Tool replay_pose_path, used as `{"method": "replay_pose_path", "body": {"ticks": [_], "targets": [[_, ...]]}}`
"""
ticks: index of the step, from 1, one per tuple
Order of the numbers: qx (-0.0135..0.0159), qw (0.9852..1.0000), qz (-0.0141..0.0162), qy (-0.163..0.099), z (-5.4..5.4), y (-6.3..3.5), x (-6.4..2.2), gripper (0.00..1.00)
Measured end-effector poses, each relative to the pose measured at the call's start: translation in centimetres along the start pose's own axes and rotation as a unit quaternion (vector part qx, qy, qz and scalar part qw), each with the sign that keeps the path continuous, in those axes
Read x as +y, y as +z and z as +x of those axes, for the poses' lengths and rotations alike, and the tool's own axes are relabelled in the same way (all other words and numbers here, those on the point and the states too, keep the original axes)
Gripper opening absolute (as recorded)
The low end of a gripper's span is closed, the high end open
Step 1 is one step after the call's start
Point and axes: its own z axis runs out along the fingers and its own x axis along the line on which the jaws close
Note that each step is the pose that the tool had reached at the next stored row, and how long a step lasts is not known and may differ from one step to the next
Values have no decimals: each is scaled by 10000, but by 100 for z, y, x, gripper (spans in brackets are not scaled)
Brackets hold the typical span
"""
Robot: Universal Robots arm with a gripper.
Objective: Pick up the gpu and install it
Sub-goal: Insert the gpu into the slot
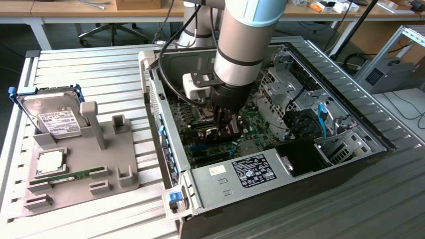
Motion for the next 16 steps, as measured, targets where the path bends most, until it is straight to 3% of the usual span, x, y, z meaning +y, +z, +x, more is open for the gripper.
{"method": "replay_pose_path", "body": {"ticks": [16], "targets": [[9,10000,5,0,-7,16,21,27]]}}
